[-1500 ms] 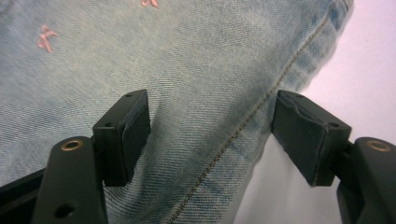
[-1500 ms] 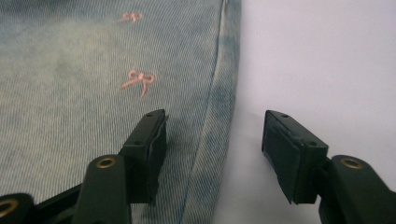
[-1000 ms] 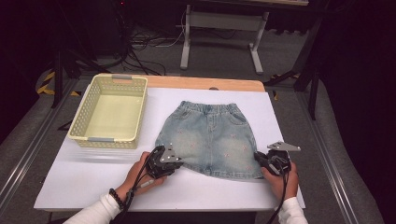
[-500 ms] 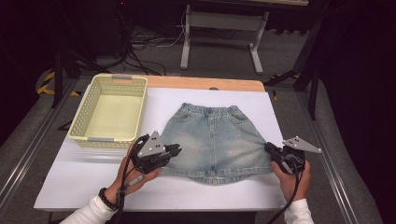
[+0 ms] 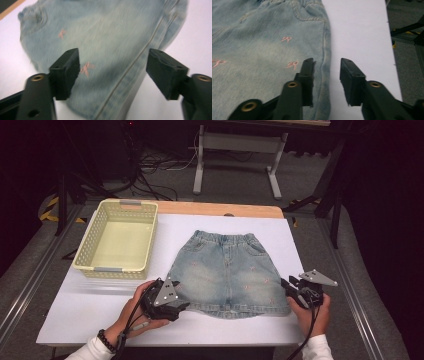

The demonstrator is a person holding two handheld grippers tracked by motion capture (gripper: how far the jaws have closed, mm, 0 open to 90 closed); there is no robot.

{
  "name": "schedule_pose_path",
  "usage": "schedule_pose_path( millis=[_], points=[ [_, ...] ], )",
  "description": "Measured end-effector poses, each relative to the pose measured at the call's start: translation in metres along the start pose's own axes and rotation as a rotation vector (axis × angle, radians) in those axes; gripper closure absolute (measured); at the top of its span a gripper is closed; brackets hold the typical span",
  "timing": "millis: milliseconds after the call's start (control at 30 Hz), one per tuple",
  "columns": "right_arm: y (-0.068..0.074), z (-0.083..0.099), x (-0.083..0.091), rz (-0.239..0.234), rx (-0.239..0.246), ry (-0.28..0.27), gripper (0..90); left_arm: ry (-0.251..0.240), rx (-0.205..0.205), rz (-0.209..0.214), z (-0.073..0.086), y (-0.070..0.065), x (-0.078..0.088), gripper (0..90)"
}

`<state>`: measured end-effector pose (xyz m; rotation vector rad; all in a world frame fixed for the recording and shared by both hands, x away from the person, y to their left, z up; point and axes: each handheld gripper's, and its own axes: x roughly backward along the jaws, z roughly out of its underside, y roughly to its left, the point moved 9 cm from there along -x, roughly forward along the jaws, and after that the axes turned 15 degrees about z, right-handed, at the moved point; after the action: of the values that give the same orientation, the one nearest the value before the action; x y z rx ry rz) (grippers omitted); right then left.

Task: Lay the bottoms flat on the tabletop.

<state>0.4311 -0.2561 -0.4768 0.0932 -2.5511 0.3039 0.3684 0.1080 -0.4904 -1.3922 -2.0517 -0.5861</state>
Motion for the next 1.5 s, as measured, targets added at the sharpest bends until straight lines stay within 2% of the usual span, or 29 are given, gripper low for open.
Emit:
schedule_pose_path(
  millis=[100, 200, 233, 267, 333, 400, 433, 500, 567, 667, 800, 900, 933, 1100, 1167, 1267, 1333, 1400, 1500],
  points=[
    [0.007, 0.004, -0.003, -0.008, 0.024, 0.015, 54.3, 0.045, 0.01, -0.025, 0.016, 0.008, -0.006, 24.7],
    [0.014, 0.012, -0.012, -0.032, 0.037, 0.066, 47.9, 0.05, 0.035, -0.01, 0.026, 0.012, -0.012, 27.7],
    [0.015, 0.015, -0.015, -0.035, 0.041, 0.079, 46.9, 0.047, 0.053, 0.008, 0.029, 0.013, -0.016, 32.0],
    [0.016, 0.019, -0.02, -0.042, 0.036, 0.097, 46.0, 0.015, 0.075, 0.022, 0.029, 0.013, -0.018, 34.7],
    [0.016, 0.024, -0.025, -0.05, 0.021, 0.111, 45.0, 0.019, 0.103, 0.054, 0.03, 0.014, -0.018, 37.0],
    [0.015, 0.027, -0.029, -0.069, 0.001, 0.121, 45.0, 0.011, 0.123, 0.082, 0.03, 0.014, -0.019, 43.0],
    [0.014, 0.027, -0.029, -0.073, -0.012, 0.122, 46.4, 0.007, 0.129, 0.097, 0.03, 0.015, -0.019, 47.5],
    [0.014, 0.027, -0.029, -0.073, -0.007, 0.122, 49.7, 0.006, 0.134, 0.111, 0.029, 0.014, -0.019, 55.7],
    [0.018, 0.027, -0.027, -0.095, 0.014, 0.113, 61.4, 0.01, 0.128, 0.102, 0.028, 0.015, -0.02, 64.2],
    [0.023, 0.026, -0.025, -0.112, 0.042, 0.108, 73.6, 0.019, 0.114, 0.086, 0.027, 0.018, -0.02, 75.7],
    [0.022, 0.025, -0.023, -0.1, 0.07, 0.097, 82.2, 0.012, 0.106, 0.094, 0.024, 0.017, -0.017, 80.7],
    [0.016, 0.019, -0.017, -0.066, 0.072, 0.076, 85.6, -0.05, 0.085, 0.098, 0.009, 0.012, 0.001, 81.3],
    [0.015, 0.017, -0.014, -0.056, 0.07, 0.064, 85.7, -0.084, 0.07, 0.085, 0.0, 0.009, 0.012, 81.4],
    [0.009, 0.0, 0.004, -0.017, 0.068, -0.009, 85.9, -0.166, 0.039, 0.063, -0.023, -0.003, 0.04, 82.9],
    [0.009, -0.003, 0.009, -0.012, 0.07, -0.02, 85.8, -0.176, 0.037, 0.05, -0.026, -0.004, 0.045, 81.5],
    [0.009, -0.005, 0.011, -0.007, 0.07, -0.026, 84.9, -0.193, 0.057, 0.044, -0.025, -0.002, 0.047, 76.4],
    [0.008, -0.005, 0.011, 0.006, 0.073, -0.024, 83.1, -0.209, 0.071, 0.019, -0.025, 0.002, 0.051, 70.9],
    [0.007, -0.004, 0.011, 0.016, 0.067, -0.024, 79.8, -0.227, 0.073, 0.018, -0.025, 0.002, 0.055, 67.8],
    [0.005, -0.005, 0.011, 0.03, 0.062, -0.032, 76.7, -0.225, 0.086, 0.011, -0.02, 0.002, 0.054, 59.4]
  ],
)
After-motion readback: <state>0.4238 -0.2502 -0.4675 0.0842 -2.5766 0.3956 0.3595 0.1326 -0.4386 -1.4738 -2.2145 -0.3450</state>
